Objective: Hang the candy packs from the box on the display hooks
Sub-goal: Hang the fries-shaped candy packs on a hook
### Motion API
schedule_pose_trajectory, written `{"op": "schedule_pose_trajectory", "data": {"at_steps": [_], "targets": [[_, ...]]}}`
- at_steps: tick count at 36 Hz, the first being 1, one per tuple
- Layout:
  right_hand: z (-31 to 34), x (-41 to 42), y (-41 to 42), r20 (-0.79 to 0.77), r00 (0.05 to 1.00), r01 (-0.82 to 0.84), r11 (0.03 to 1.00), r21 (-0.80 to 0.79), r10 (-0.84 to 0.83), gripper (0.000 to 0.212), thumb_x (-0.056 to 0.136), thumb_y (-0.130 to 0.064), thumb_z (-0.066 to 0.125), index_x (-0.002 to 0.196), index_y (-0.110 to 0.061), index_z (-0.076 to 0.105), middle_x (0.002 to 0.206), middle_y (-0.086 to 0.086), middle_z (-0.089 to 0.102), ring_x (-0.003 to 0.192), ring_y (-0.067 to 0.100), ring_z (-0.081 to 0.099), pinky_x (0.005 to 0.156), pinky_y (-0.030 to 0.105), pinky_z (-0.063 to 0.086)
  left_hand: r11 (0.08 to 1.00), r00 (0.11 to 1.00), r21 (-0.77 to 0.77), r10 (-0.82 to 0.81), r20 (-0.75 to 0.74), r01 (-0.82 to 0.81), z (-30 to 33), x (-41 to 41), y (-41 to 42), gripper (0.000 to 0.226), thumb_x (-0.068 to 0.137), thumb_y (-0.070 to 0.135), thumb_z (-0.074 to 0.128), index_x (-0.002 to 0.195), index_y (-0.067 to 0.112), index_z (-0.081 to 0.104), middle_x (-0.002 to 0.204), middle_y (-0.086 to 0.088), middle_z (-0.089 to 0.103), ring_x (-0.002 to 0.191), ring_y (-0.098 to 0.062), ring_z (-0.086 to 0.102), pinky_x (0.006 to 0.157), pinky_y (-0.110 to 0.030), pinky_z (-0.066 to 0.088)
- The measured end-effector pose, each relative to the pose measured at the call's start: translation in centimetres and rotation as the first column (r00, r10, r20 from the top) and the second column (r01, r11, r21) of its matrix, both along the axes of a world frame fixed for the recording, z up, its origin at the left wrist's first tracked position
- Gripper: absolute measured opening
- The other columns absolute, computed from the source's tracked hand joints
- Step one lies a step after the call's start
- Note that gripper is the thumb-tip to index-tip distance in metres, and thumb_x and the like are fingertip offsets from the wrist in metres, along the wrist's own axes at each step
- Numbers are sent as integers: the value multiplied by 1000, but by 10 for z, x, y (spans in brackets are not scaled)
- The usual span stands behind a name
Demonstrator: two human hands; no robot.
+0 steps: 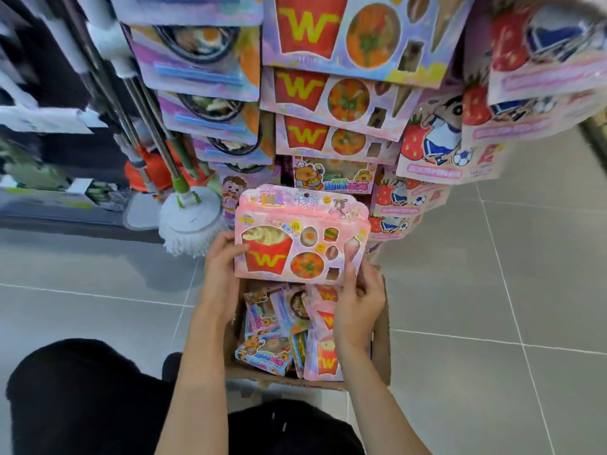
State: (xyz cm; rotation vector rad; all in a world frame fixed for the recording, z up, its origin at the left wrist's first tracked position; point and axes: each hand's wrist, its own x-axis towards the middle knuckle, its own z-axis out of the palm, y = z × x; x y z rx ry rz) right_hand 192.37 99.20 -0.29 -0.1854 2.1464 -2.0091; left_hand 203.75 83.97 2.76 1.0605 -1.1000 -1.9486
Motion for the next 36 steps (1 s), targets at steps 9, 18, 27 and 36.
{"op": "schedule_pose_trajectory", "data": {"at_steps": [9, 18, 27, 36], "targets": [[78, -23, -27, -247, 967, 12, 984, -179, -57, 39, 99, -41, 55, 126, -16, 67, 116, 0, 57, 113, 23, 61, 78, 34, 58, 986, 978, -161, 18, -207, -52, 91, -6, -3, 39, 75, 11, 57, 114, 11, 52, 104, -5, 69, 97, -18, 68, 73, -33, 56], [150, -42, -49, -329, 933, 35, 949, -314, -143, 32, 98, -22, 56, 122, -4, 65, 112, 5, 62, 108, -10, 55, 84, 3, 42, 930, 977, -338, 79, -198, -143, 159, -29, -12, 39, 74, 9, 64, 110, 21, 58, 107, -4, 69, 103, -22, 67, 80, -41, 53], [205, -54, -61, -294, 938, 47, 909, -415, -183, 31, 98, -31, 60, 126, -19, 63, 120, -3, 65, 110, 9, 62, 76, 7, 48, 872, 956, -445, 82, -281, -205, 213, -49, -18, 56, 75, 9, 78, 118, 32, 52, 120, -5, 67, 111, -30, 65, 77, -37, 57], [238, -71, -71, -247, 969, -74, 913, -402, -30, 32, 93, -40, 64, 123, -30, 70, 123, -11, 65, 117, 7, 61, 82, 22, 54, 726, 941, -609, 170, -291, -320, 261, -55, -21, 40, 81, 22, 73, 114, 41, 59, 120, 0, 67, 110, -22, 67, 88, -54, 56]]}}
